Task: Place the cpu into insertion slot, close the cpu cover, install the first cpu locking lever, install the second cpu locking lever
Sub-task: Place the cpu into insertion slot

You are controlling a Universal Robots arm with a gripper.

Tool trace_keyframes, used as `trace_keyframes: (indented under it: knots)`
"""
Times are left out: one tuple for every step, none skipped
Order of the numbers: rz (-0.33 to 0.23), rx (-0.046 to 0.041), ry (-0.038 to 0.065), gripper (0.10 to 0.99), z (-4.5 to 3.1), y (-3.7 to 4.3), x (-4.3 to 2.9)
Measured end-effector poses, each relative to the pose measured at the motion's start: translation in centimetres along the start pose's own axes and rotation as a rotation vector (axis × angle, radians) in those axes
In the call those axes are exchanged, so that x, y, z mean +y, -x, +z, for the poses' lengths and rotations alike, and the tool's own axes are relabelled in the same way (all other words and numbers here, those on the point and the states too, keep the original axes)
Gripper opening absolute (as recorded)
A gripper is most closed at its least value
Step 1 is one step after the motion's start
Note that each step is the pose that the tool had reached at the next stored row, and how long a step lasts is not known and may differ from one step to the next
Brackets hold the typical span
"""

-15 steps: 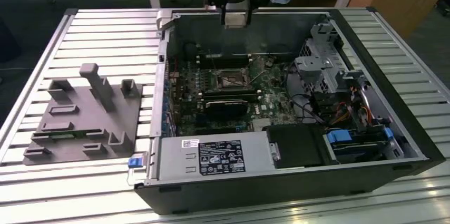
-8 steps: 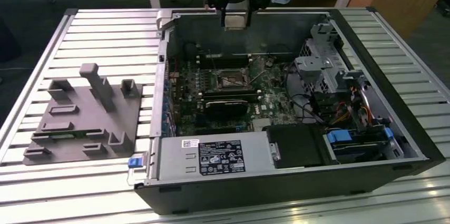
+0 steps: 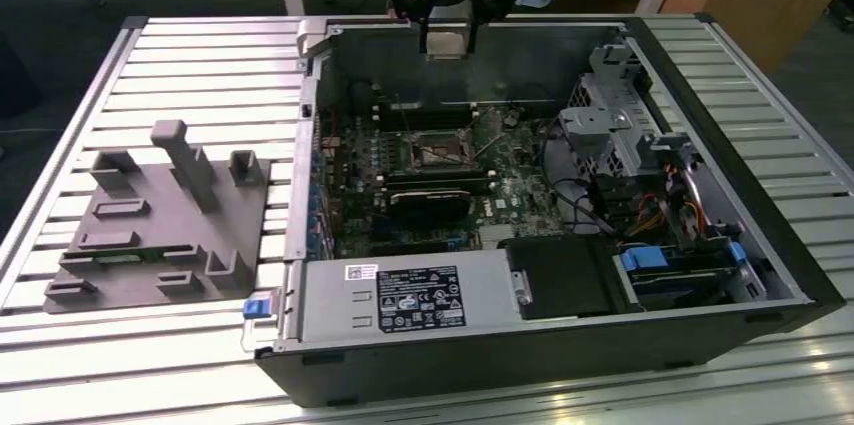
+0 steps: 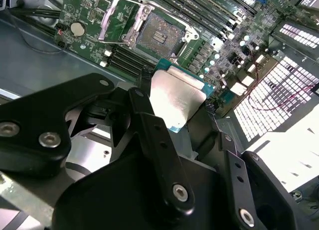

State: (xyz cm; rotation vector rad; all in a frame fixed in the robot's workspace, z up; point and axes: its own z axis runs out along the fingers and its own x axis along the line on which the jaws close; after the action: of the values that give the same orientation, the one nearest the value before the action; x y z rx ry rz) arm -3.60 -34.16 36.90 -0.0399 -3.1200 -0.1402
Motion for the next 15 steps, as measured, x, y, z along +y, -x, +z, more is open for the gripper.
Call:
trace_keyframes:
  knots:
    - [0.000, 0.0000, 0.000, 0.537, 0.04, 0.00, 0.00]
    - [0.000, 0.0000, 0.000, 0.537, 0.07, -0.01, -0.01]
    - [0.000, 0.0000, 0.000, 0.537, 0.10, -0.01, -0.01]
    - [0.000, 0.0000, 0.000, 0.537, 0.13, -0.01, -0.01]
    - [0.000, 0.0000, 0.000, 0.537, 0.17, -0.01, -0.02]
    - [0.000, 0.0000, 0.000, 0.537, 0.20, -0.01, -0.02]
    - [0.000, 0.0000, 0.000, 0.537, 0.23, -0.01, -0.02]
    - [0.000, 0.0000, 0.000, 0.537, 0.27, -0.01, -0.02]
    - [0.000, 0.0000, 0.000, 0.537, 0.30, 0.00, -0.03]
    - [0.000, 0.0000, 0.000, 0.537, 0.34, 0.00, -0.03]
    - [0.000, 0.0000, 0.000, 0.537, 0.37, 0.00, -0.03]
    - [0.000, 0.0000, 0.000, 0.537, 0.41, 0.00, -0.04]
    - [0.000, 0.0000, 0.000, 0.537, 0.45, 0.00, -0.04]
    - [0.000, 0.0000, 0.000, 0.537, 0.49, 0.00, -0.05]
    - [0.000, 0.0000, 0.000, 0.537, 0.53, 0.00, -0.05]
